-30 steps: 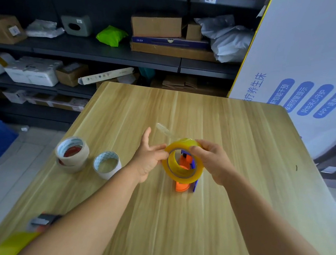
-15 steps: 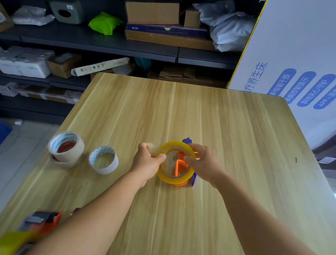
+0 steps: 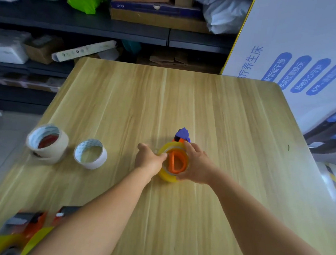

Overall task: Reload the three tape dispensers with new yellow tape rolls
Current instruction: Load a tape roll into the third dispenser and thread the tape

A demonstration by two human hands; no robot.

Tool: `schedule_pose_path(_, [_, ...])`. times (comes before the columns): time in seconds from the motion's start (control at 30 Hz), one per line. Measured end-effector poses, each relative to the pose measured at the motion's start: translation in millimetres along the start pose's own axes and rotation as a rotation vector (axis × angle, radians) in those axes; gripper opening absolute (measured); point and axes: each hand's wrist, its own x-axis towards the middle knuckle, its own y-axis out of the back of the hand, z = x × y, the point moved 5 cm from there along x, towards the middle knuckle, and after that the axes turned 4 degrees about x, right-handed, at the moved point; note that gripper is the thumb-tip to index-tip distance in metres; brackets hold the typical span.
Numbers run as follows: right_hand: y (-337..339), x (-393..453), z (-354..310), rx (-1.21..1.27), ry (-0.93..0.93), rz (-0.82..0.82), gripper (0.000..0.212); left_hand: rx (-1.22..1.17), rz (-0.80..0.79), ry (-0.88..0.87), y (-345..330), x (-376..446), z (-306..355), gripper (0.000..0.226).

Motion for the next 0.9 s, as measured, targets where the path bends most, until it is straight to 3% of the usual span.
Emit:
schedule_pose_path(0.2, [-8, 6, 5, -0.027, -0.006, 0.023, 0.096, 0.049, -0.009, 0.024, -8, 8, 1, 0.071])
schedule_pose_path(0.4, [-16, 8, -2, -0.077, -0.024, 0.055, 0.115, -0.022, -0.007, 0.056, -13, 17, -5, 0.076])
schedule_pose_path(0.6, [-32, 12, -10, -0.162, -0.154, 0.096, 0.139, -0.076, -0.055, 0.078, -19, 19, -4, 0.077])
schedule_pose_path(0.77, [-32, 16, -12, -0.15, -0.186, 0.208, 0.128, -0.138, -0.096, 0.099, -18, 20, -7, 0.067])
schedule_pose_path(0.9, [-23, 14, -4, 0.057, -0.17, 0.293, 0.117, -0.328, -0.097, 0.023, -16, 20, -7, 0.077])
